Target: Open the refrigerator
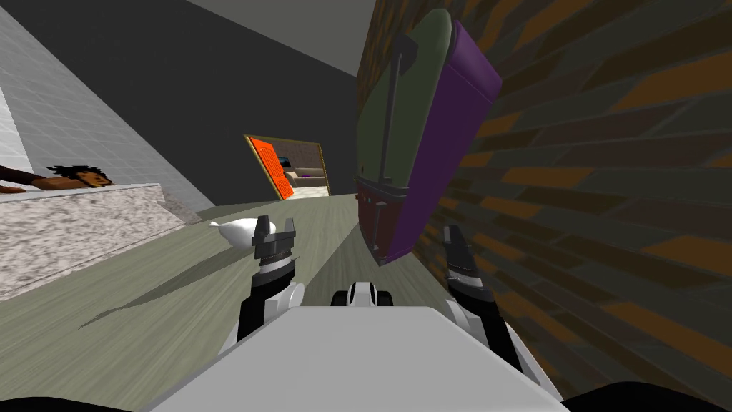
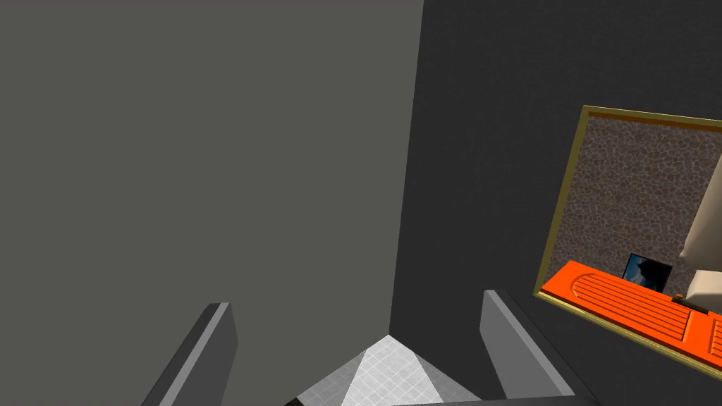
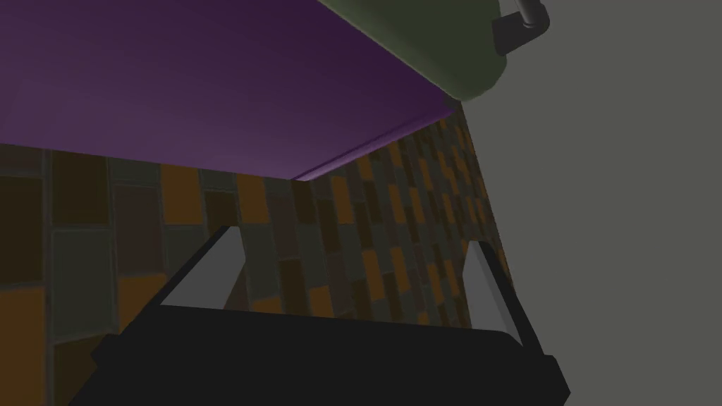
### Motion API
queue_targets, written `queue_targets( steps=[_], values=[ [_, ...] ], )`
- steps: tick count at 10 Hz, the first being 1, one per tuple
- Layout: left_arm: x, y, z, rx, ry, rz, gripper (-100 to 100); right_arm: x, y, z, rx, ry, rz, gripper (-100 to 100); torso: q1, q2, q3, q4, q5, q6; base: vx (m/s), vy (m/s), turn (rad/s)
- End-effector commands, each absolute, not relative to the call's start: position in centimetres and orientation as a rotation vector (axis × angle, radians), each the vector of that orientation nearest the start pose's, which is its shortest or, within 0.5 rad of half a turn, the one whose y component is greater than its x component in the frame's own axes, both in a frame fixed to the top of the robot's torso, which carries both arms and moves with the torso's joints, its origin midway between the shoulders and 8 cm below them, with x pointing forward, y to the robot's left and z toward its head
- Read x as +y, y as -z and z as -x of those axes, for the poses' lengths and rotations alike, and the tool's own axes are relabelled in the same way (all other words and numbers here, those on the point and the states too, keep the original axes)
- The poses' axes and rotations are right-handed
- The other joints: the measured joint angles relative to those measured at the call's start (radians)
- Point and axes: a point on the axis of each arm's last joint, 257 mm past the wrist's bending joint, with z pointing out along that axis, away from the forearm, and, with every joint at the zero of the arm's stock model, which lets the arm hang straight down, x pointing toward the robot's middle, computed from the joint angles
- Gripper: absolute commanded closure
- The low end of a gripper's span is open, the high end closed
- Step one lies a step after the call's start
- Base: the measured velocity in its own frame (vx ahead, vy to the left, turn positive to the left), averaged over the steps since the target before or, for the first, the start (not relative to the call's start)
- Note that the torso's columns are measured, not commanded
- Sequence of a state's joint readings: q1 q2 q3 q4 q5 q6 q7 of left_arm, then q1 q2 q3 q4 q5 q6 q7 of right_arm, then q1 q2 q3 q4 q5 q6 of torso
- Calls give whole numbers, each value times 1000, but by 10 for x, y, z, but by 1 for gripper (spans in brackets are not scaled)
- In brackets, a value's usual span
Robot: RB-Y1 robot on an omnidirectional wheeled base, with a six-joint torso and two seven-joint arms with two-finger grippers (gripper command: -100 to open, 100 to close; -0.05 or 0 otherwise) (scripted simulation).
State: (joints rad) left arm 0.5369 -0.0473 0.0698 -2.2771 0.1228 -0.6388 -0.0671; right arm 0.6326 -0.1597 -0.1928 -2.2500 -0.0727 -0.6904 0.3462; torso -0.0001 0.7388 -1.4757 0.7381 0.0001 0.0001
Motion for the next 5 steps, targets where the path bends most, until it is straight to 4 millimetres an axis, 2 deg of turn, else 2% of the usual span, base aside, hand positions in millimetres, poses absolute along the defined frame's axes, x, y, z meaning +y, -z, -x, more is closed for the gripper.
queue_targets(
  steps=[1, 3, 4, 5],
  values=[
    [323, -37, -307, 436, 1239, 648, 0, -355, -21, -278, 760, -652, -313, -100, 0, 0, 0, 0, 0, 0, 92, 73, 218],
    [323, -37, -307, 436, 1239, 648, 0, -368, -22, -268, 776, -546, -274, -100, 0, -1, -1, 0, 0, 0, 82, 55, 88],
    [323, -37, -307, 436, 1239, 648, 0, -368, -22, -268, 777, -540, -271, -100, 0, -1, 0, 0, 0, 0, 67, 45, 58],
    [323, -37, -307, 436, 1239, 648, 0, -377, -23, -259, 793, -453, -237, -100, 0, 0, 0, 0, 0, 0, 68, 51, 125]
  ],
)
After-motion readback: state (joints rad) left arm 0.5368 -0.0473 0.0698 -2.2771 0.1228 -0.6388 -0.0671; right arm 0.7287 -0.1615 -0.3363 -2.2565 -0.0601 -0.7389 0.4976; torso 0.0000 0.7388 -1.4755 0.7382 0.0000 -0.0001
